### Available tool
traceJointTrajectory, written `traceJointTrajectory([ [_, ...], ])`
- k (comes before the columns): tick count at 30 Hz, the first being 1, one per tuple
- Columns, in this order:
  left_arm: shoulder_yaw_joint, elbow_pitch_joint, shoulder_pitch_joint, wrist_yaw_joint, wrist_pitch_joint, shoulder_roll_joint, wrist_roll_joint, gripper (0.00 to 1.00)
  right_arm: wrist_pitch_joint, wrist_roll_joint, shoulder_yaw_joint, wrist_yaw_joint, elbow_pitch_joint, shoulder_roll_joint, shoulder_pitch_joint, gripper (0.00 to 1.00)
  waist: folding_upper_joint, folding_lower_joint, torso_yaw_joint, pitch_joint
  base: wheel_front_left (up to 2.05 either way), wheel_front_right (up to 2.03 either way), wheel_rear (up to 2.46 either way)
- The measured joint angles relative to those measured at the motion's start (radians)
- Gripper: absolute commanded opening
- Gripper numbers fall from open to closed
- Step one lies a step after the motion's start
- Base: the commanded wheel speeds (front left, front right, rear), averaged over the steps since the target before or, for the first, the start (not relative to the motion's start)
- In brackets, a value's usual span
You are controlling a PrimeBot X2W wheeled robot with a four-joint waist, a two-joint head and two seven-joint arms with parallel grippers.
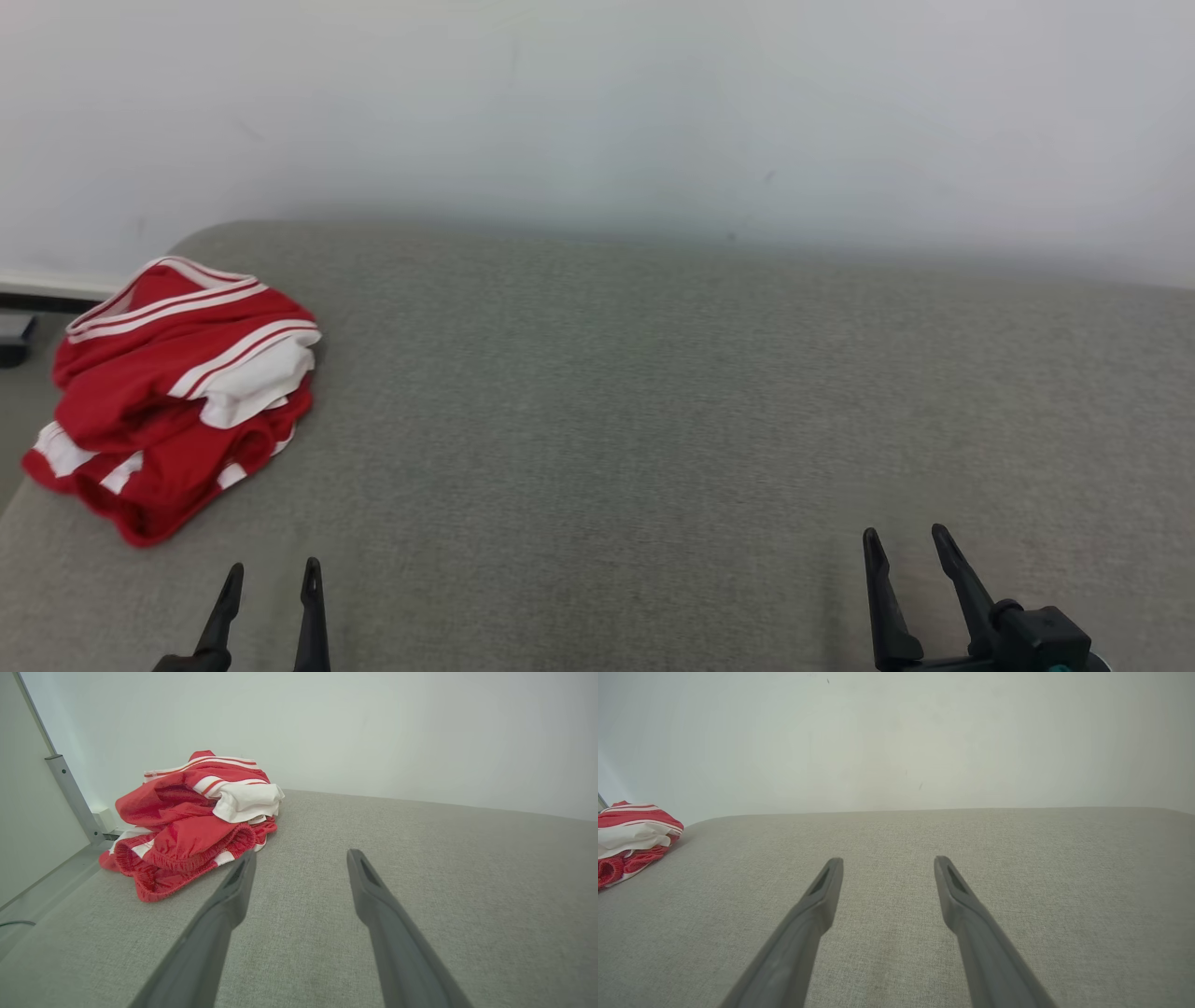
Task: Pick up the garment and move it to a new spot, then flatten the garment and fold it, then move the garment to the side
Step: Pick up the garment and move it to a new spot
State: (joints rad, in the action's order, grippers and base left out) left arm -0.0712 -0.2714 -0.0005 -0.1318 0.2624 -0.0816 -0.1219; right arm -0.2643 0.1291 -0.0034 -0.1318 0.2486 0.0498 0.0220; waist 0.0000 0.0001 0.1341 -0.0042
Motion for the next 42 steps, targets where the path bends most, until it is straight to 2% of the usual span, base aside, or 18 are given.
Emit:
traceJointTrajectory([
  [17,-0.019,-0.028,-0.005,0.0,0.0,0.022,0.007,1.0,0.0,-0.007,-0.004,0.0,0.003,0.0,0.0,1.0,0.0001,0.0,0.231,0.015,0.0,0.0,0.0],
  [25,-0.075,-0.02,0.0,0.0,0.0,0.025,0.006,1.0,0.0,-0.005,0.05,0.0,0.016,0.0,-0.035,1.0,0.0,0.0,0.346,0.019,0.0,0.0,0.0],
  [33,-0.122,0.002,0.018,0.009,0.0,0.028,-0.001,1.0,0.0,-0.007,0.118,0.0,0.045,0.0,-0.08,1.0,0.0,0.0,0.385,0.041,0.0,0.0,0.0],
  [42,-0.109,0.017,0.026,0.042,0.0,0.03,-0.034,1.0,0.0,-0.017,0.126,0.0,0.058,0.0,-0.097,1.0,0.0,0.0,0.389,0.051,0.0,0.0,0.0],
])
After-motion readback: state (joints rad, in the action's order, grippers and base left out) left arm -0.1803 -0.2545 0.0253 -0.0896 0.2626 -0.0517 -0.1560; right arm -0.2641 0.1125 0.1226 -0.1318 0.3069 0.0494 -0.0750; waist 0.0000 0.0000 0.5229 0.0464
